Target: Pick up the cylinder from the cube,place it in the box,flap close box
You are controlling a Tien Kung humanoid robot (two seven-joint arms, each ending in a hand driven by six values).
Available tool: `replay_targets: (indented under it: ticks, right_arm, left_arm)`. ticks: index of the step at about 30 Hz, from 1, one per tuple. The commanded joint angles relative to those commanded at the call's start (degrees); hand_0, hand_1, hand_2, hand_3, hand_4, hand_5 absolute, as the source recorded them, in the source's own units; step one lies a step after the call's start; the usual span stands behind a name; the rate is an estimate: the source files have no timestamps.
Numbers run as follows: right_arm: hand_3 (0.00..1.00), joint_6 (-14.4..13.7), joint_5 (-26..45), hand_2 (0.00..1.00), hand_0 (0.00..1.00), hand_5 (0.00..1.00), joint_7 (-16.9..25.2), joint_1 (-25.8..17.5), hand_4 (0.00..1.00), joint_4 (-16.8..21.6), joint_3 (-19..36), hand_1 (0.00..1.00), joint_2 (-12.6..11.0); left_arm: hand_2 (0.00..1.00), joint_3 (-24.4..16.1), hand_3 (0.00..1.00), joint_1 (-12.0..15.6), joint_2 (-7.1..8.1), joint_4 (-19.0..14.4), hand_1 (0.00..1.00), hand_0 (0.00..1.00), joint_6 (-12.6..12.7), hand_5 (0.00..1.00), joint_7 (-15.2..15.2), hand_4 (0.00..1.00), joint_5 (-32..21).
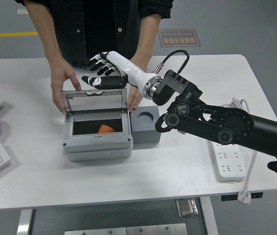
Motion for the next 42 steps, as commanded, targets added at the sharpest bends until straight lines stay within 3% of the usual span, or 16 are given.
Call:
replay_targets:
  ticks: [6, 13, 31, 42]
  right_arm:
    - [0.678, -0.31, 2.16, 0.676, 0.692, 0.409, 1.13, 0.33, 0.704, -5.56, -2.75, 0.645, 1.02]
    - [0.677, -0.51, 2.62, 0.678, 0.696, 0.404, 1.70, -0.77, 0.698, -6.83, -4.91, 0.651, 1.51]
    - [0.676, -3.04, -1.72, 0.677, 0.687, 0.409, 0.55, -5.60, 0.694, 10.88, -8.07, 0.650, -2.08]
    - [0.676, -2.52, 1.54, 0.677, 0.675, 0.409, 1.66, -8.23, 0.694, 11.05, -9.14, 0.649, -2.18]
  left_arm:
    - [0.552, -0.06, 0.619, -0.21, 0.07, 0.01, 0.576, 0.588, -0.04, 0.260, 0.02, 0.698, 0.10]
    - [0.551, -0.80, 0.618, -0.53, 0.07, 0.00, 0.576, 0.586, -0.14, 0.259, 0.03, 0.697, 0.84]
    - [0.551, -2.62, 0.617, -0.37, -0.24, -0.19, 0.575, 0.586, -0.28, 0.258, 0.20, 0.695, 2.21]
    - [0.551, -2.53, 0.618, -0.18, -0.43, -0.12, 0.575, 0.586, -0.25, 0.257, 0.16, 0.695, 1.90]
